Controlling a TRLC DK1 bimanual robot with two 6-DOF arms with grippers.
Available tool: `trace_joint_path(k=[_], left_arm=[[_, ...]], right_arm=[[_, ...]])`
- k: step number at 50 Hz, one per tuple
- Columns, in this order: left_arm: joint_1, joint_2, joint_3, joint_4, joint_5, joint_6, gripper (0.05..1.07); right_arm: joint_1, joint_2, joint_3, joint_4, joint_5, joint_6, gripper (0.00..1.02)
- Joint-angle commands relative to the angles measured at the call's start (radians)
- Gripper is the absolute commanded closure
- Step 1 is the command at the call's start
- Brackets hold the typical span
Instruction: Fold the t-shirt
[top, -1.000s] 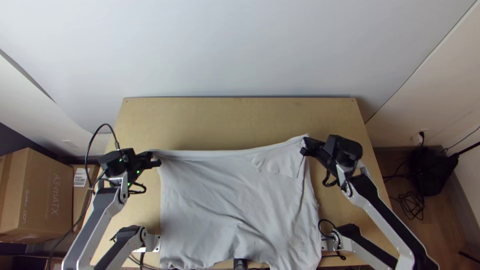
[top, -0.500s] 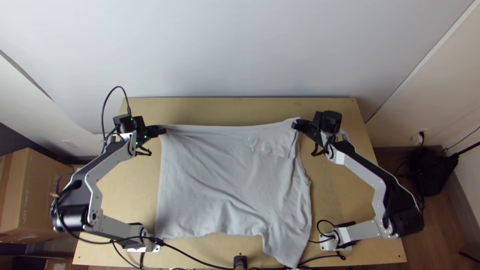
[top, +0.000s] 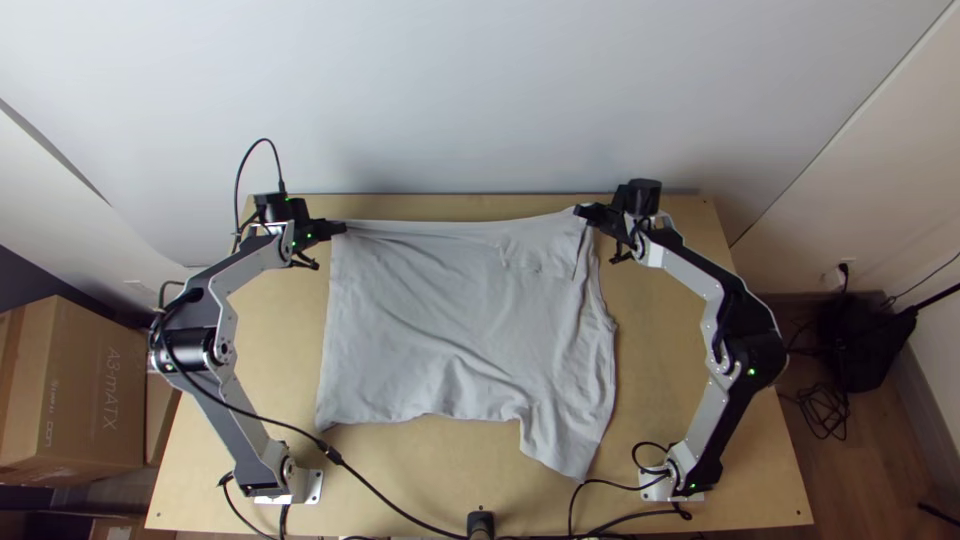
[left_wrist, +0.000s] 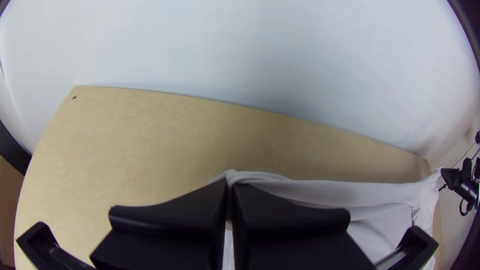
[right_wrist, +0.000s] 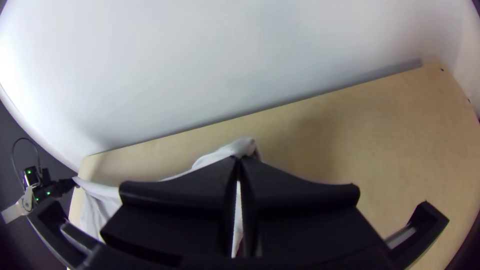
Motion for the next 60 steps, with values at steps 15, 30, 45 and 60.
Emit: trace_joint_path(k=[15,30,45,60], left_arm=[[-0.016,0.102,0.265,-0.225,-0.006,-0.058,1.05],[-0.007,0.013,0.197,-0.339,0.004,-0.065,1.05],[0.013,-0.122,-0.013,-0.259,0.031,-0.067,1.05],[0.014,-0.228,-0.18,-0.193,0.037,-0.067,1.05]], right_arm=[[-0.044,0.08,0.186,-0.12,0.008,0.081,1.0],[-0.059,0.014,0.152,-0.261,0.005,0.076,1.0],[-0.048,-0.095,0.035,-0.331,-0.035,0.075,1.0],[-0.024,-0.174,-0.104,-0.344,-0.044,0.078,1.0]])
